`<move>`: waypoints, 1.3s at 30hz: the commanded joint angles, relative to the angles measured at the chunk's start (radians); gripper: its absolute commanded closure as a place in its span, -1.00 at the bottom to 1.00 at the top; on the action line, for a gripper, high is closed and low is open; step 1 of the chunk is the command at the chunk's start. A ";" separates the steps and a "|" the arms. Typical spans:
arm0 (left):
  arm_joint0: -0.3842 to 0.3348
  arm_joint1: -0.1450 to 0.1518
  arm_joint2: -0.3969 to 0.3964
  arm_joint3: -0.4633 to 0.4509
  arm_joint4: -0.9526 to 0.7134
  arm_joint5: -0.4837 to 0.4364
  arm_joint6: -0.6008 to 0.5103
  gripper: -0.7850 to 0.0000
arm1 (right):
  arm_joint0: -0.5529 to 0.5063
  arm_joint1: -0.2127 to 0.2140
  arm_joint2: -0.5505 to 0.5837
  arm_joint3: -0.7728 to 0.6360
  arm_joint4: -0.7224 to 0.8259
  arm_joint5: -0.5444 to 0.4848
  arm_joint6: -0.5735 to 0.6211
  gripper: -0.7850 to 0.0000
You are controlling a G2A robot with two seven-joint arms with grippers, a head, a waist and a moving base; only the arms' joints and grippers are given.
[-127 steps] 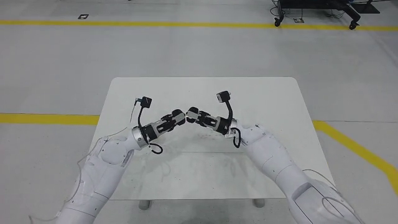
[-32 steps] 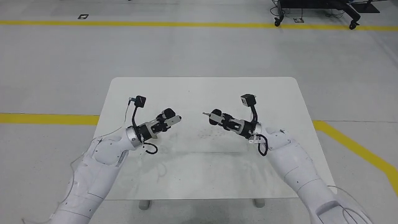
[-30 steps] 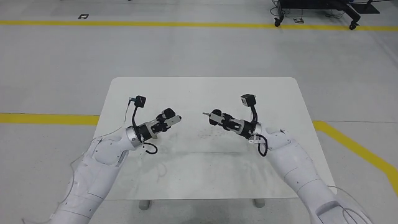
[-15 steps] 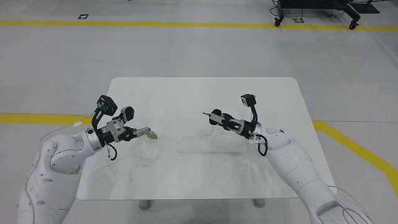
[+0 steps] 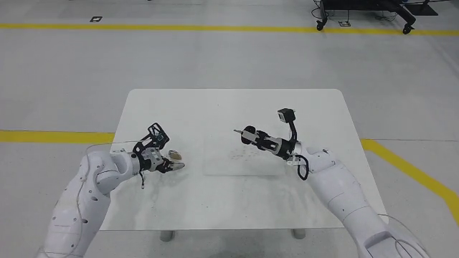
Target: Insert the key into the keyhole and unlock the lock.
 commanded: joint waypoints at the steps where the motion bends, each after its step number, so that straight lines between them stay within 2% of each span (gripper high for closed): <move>1: -0.011 0.001 0.009 0.017 0.003 -0.003 -0.008 -0.96 | 0.000 0.000 0.000 0.000 0.000 0.000 0.000 1.00; 3: -0.016 0.002 0.013 0.024 0.003 -0.001 -0.007 -0.88 | 0.000 0.000 0.000 0.000 0.000 0.000 0.000 1.00; 8: -0.019 0.005 0.018 0.031 0.004 -0.003 0.007 -0.22 | 0.000 0.000 0.000 0.000 0.000 0.000 0.000 1.00; 9: -0.019 0.006 0.018 0.032 0.004 -0.002 0.011 0.03 | 0.000 0.000 0.000 0.000 0.000 0.000 0.000 1.00; 12: -0.021 0.008 0.024 0.033 0.008 -0.002 0.017 0.24 | 0.000 0.000 0.000 0.000 0.000 0.000 0.000 1.00; 13: -0.022 0.008 0.026 0.033 0.009 -0.001 0.018 0.40 | 0.000 0.000 0.000 0.000 0.000 0.000 0.000 1.00; 16: -0.024 0.009 0.034 0.037 0.014 0.004 0.020 0.61 | 0.000 0.000 0.000 0.000 0.000 0.000 0.000 1.00; 20: -0.029 0.010 0.046 0.049 0.016 0.003 0.021 1.00 | 0.000 0.000 0.000 0.000 0.000 0.000 0.000 1.00; 35: -0.039 0.015 0.080 0.058 0.036 0.043 0.004 1.00 | 0.000 0.000 0.000 0.000 0.000 0.000 0.000 1.00; 39: -0.035 0.017 0.078 0.048 0.022 0.042 0.040 1.00 | 0.000 0.000 0.000 0.000 0.000 0.000 0.000 1.00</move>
